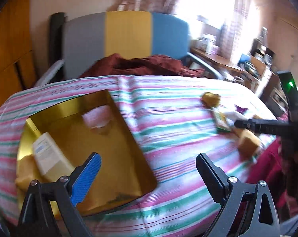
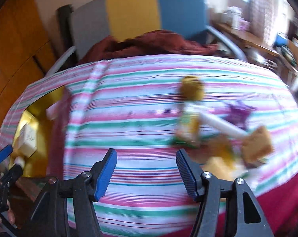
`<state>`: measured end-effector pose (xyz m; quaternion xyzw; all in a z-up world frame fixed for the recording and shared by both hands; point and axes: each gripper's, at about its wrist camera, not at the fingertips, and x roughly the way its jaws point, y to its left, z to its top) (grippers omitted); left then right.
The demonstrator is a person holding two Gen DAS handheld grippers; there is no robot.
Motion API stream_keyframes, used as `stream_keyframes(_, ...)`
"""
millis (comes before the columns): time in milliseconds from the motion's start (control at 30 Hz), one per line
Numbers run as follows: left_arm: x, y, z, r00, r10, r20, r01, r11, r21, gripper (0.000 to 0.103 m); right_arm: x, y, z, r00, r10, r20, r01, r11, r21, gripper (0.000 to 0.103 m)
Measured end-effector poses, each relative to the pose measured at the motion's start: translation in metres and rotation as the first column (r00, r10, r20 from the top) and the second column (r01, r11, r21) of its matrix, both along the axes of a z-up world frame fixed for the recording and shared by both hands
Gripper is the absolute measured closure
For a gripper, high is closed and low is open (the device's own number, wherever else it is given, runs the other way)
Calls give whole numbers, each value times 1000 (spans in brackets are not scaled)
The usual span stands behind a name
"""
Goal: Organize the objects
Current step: 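Move both tools back to the item pile, then grasp a yellow sponge with the left tool while the right tool grasps a bubble-wrap bundle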
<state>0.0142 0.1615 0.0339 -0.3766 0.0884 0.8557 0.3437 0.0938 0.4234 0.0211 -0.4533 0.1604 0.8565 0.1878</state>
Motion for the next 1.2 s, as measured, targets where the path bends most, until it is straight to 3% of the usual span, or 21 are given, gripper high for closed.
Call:
stream_keyframes(167, 9, 49, -6, 991, -136, 14, 136, 991, -7, 5, 39, 60, 10, 986, -164, 15, 163, 986, 40, 40)
stream_keyframes(267, 14, 78, -12, 978, -209, 26, 210, 978, -14, 5, 59, 96, 11, 956, -291, 40, 289, 955, 63, 40)
stream_keyframes(533, 49, 167, -25, 894, -441, 80, 441, 897, 17, 5, 93, 145, 7, 904, -427, 4, 427, 904, -11, 39)
stream_keyframes(600, 58, 189, -30, 867, -488, 103, 488, 873, 24, 3, 96, 152, 0, 899, -438, 0, 438, 898, -41, 39)
stream_keyframes(833, 72, 233, -48, 826, -552, 117, 558, 830, -22, 0, 103, 162, -19, 894, -448, 11, 447, 891, -78, 39)
stream_keyframes(1100, 70, 273, -69, 818, -558, 139, 569, 821, -52, 1, 100, 163, -25, 910, -415, 13, 414, 905, -102, 39)
stream_keyframes(1133, 71, 276, -72, 814, -563, 143, 574, 817, -55, 2, 99, 164, -25, 913, -408, 18, 407, 907, -109, 39)
stream_keyframes(1200, 72, 282, -77, 788, -596, 155, 609, 792, -53, 23, 96, 164, -27, 919, -391, 40, 393, 913, -111, 39)
